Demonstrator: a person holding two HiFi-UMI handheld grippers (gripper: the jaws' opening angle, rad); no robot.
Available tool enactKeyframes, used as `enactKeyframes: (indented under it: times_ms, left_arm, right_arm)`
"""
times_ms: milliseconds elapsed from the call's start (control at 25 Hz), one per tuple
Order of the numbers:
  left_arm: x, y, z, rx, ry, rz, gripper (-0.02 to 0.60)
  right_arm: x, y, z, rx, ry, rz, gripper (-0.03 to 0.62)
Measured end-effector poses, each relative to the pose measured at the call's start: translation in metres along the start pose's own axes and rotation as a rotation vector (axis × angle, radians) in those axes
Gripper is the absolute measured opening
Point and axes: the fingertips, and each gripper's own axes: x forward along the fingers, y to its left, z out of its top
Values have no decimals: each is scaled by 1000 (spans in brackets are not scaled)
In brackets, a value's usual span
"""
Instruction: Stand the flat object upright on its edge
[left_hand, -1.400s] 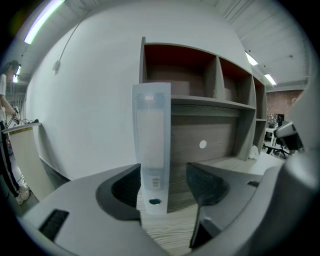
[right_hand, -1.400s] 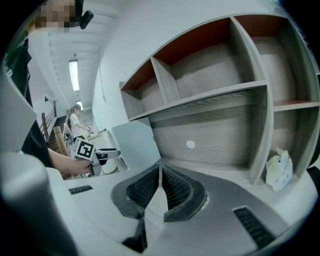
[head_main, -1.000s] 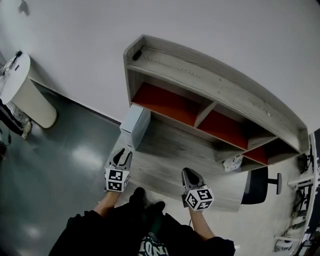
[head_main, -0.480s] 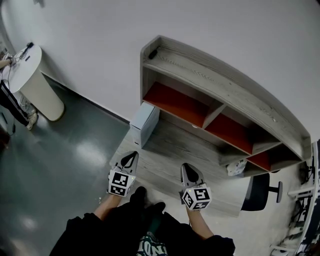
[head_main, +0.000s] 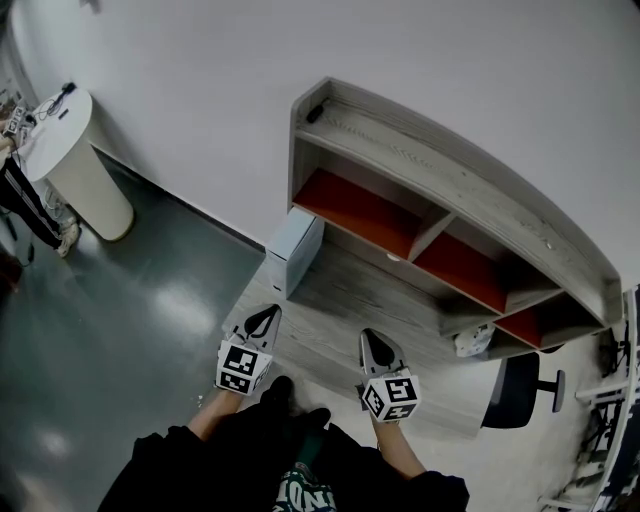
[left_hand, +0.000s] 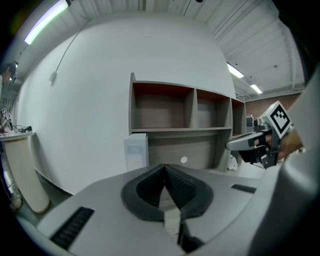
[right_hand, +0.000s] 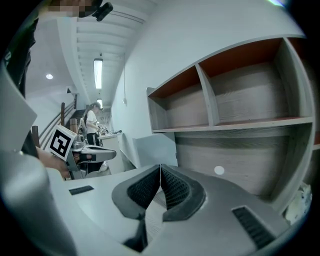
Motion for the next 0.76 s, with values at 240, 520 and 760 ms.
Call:
enactKeyframes:
  times_ms: [240, 520, 760]
  left_arm:
    - [-1, 2, 7, 7, -16, -14, 14]
    - [-1, 10, 8, 11, -15, -8, 14]
    - [-5, 15, 2, 2, 5, -6, 14]
  right_arm:
    - [-3, 0, 2, -4, -2, -4, 35]
    - [-6, -1, 2, -9, -4, -10, 34]
    - [-5, 3, 1, -1, -1, -9, 34]
